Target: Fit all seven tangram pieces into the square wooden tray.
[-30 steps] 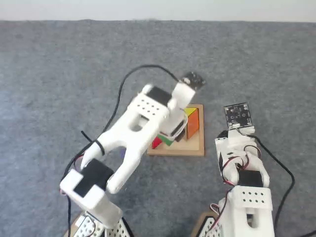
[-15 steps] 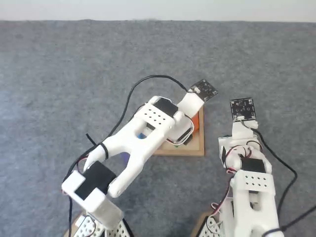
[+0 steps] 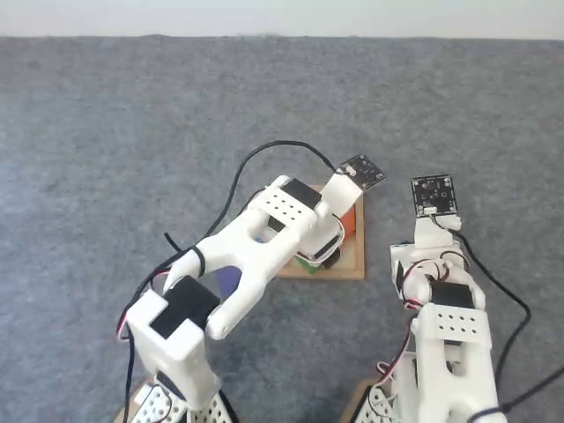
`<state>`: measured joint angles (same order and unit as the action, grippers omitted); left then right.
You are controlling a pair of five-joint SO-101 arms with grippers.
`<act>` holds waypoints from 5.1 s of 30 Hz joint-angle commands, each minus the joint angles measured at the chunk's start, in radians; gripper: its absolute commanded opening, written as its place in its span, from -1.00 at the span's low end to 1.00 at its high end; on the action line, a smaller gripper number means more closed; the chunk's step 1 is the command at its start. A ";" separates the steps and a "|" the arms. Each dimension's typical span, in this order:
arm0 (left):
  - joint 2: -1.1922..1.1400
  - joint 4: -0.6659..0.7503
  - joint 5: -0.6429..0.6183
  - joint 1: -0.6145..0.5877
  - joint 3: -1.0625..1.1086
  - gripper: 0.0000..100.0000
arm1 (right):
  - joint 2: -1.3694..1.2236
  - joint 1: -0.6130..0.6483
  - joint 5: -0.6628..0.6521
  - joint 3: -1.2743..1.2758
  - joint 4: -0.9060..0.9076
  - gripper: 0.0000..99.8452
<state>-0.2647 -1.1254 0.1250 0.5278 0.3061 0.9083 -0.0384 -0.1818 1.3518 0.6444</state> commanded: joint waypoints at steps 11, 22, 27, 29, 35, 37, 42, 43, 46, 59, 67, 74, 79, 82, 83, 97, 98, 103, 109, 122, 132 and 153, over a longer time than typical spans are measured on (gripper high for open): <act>0.011 -0.011 0.057 0.002 -0.087 -0.61 | -0.005 -0.004 0.009 -0.063 -0.024 -0.99; 0.011 -0.011 0.069 -0.028 -0.082 -0.22 | -0.005 -0.007 0.009 -0.063 -0.024 -0.99; 0.032 -0.011 0.068 -0.100 -0.085 -0.24 | -0.005 -0.005 0.009 -0.063 -0.025 -0.99; 0.083 -0.008 0.057 -0.112 -0.081 -0.27 | -0.005 -0.004 0.009 -0.063 -0.025 -0.99; 0.133 0.018 0.021 -0.112 -0.044 -0.33 | -0.005 -0.002 0.009 -0.061 -0.024 -0.99; 0.110 0.063 0.021 -0.114 -0.010 -0.33 | -0.005 -0.002 0.009 -0.061 -0.024 -0.99; 0.081 0.089 0.028 -0.135 -0.018 -0.34 | -0.005 -0.002 0.009 -0.061 -0.022 -0.99; 0.080 0.091 0.026 -0.140 -0.028 -0.34 | -0.005 -0.002 0.009 -0.061 -0.022 -0.99; 0.077 0.129 -0.002 -0.140 -0.035 -0.34 | -0.005 -0.002 0.009 -0.061 -0.024 -0.99; 0.023 0.153 0.020 -0.143 -0.030 -0.34 | -0.007 -0.002 0.009 -0.061 -0.025 -0.99; 0.029 0.135 0.049 -0.198 -0.022 -0.34 | -0.005 -0.002 0.008 -0.061 -0.025 -0.99; 0.017 0.100 0.080 -0.201 -0.024 -0.34 | -0.005 -0.002 0.008 -0.061 -0.025 -0.99; 0.015 0.132 0.077 -0.201 -0.027 -0.34 | -0.005 -0.002 0.008 -0.061 -0.024 -0.99; 0.015 0.144 0.077 -0.198 -0.027 -0.34 | -0.005 -0.002 0.008 -0.061 -0.024 -0.99; 0.015 0.152 0.078 -0.196 -0.027 -0.34 | -0.005 -0.002 0.008 -0.061 -0.024 -0.99; -0.137 0.120 0.078 -0.192 -0.165 -0.34 | -0.005 -0.001 0.008 -0.061 -0.022 -0.99; -0.147 0.110 0.078 -0.190 -0.186 -0.34 | -0.005 -0.001 0.008 -0.061 -0.022 -0.99; -0.143 0.110 0.083 -0.190 -0.211 -0.34 | -0.005 -0.001 0.008 -0.061 -0.024 -0.99; -0.025 0.098 0.081 -0.190 -0.168 -0.34 | -0.005 -0.001 0.008 -0.061 -0.027 -0.99; 0.354 0.141 0.149 -0.238 0.351 -0.34 | -0.005 -0.002 -0.012 -0.060 -0.028 -0.99; 0.345 0.210 0.153 -0.232 0.348 -0.34 | -0.005 -0.001 -0.014 -0.060 -0.028 -0.99; 0.180 0.209 0.060 -0.299 0.114 -0.34 | -0.007 -0.001 -0.017 -0.060 -0.030 -0.99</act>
<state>-0.1220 -0.9321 0.2509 0.2808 0.4703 0.9083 -0.0368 -0.1864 1.3518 0.6352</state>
